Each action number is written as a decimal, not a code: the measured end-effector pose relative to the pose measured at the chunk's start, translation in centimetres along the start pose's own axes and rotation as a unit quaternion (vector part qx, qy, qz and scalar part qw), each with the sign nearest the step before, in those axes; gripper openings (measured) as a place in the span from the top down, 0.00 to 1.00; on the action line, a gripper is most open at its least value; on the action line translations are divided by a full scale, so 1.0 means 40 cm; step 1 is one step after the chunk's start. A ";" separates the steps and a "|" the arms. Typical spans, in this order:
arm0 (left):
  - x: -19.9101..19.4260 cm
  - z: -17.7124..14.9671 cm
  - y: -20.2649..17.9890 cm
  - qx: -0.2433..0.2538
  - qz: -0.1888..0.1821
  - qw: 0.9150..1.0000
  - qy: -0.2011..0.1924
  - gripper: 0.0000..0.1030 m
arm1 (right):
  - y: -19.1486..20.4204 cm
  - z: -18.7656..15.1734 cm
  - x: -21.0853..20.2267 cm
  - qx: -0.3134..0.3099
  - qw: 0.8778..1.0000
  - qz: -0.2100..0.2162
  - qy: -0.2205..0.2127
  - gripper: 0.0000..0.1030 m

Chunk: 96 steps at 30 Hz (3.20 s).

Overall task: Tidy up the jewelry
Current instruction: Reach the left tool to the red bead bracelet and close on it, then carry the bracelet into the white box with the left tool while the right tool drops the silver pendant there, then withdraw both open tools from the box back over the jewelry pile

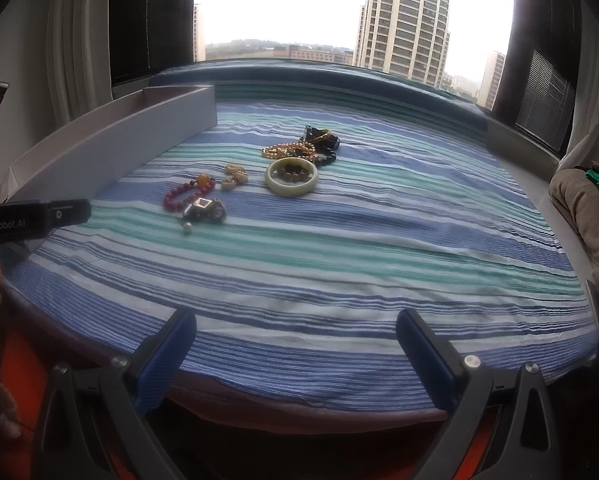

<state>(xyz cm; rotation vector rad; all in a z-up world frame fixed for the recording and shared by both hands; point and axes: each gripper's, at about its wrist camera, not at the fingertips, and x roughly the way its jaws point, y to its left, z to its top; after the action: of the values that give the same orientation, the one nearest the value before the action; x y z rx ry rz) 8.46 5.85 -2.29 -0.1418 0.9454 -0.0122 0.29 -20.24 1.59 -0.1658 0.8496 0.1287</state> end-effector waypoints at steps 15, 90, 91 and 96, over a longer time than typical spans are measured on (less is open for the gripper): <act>0.383 0.228 -0.077 0.030 0.009 0.991 0.133 0.44 | -0.078 -0.015 0.002 0.042 0.999 -0.003 0.005 0.01; -0.075 0.237 0.453 -0.079 0.239 0.960 -0.125 0.16 | 0.593 0.601 0.376 -0.132 0.942 0.308 0.012 0.36; -0.066 0.240 0.445 -0.075 0.260 0.954 -0.129 0.16 | 0.561 0.582 0.358 -0.127 0.943 0.307 0.009 0.36; 0.008 0.238 0.434 -0.063 0.279 0.954 -0.092 0.17 | 0.402 0.444 0.242 -0.137 0.949 0.285 -0.010 0.35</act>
<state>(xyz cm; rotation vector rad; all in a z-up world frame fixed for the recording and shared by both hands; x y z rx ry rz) 15.45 24.10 0.73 0.0107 0.7739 0.5753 16.81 -0.56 4.29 -0.1741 0.8376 0.7938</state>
